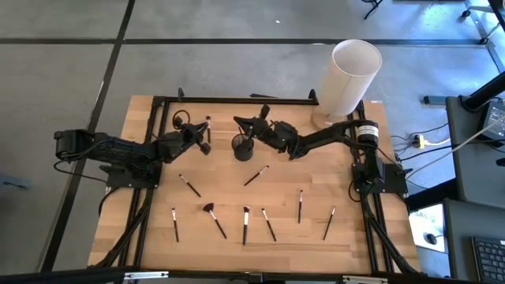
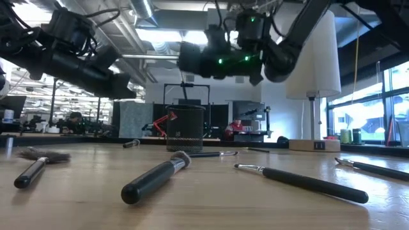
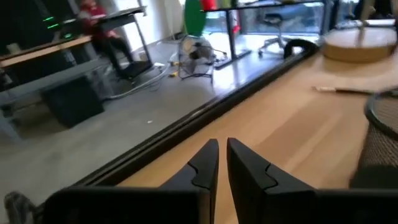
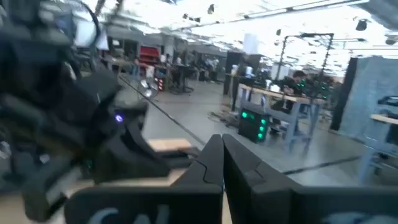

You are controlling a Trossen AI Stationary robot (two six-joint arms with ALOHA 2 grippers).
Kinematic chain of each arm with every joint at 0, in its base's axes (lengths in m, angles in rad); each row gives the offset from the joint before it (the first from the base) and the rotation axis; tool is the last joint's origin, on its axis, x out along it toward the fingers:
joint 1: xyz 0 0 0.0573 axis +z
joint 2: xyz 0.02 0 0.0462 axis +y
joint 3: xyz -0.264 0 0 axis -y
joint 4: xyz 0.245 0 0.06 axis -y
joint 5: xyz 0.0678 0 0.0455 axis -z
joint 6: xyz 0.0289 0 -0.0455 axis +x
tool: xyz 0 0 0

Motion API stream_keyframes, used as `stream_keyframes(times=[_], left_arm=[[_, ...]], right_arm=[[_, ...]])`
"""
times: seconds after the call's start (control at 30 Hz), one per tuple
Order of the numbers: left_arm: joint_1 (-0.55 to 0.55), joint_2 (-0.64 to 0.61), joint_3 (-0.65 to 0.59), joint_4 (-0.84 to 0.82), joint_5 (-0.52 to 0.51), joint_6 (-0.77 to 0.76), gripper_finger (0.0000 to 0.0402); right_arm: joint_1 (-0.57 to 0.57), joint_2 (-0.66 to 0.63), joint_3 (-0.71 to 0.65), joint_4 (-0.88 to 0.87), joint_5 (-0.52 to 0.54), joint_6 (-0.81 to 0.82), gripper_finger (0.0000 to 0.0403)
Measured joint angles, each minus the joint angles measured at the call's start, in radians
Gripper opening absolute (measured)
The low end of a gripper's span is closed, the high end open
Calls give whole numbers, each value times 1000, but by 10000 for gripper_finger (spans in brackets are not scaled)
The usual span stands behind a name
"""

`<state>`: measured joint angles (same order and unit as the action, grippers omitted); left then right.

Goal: Put items in baskets/containers
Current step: Put the black eyeshadow brush into the black pen holder

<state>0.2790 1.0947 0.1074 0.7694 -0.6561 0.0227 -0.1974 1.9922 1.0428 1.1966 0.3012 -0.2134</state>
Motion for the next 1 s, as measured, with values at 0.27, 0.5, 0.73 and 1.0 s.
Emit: stream_keyframes(times=[0.27,0.5,0.73,1.0], left_arm=[[-3,0,0,5,0,-62,29],[38,0,0,12,-32,-134,60],[107,5,0,-94,-14,-272,116],[143,5,0,-121,55,-301,126]], right_arm=[[-1,43,0,0,4,8,22],[-3,40,0,-114,6,115,85],[-4,-98,107,-611,181,89,129],[-91,-195,360,-1241,310,110,122]])
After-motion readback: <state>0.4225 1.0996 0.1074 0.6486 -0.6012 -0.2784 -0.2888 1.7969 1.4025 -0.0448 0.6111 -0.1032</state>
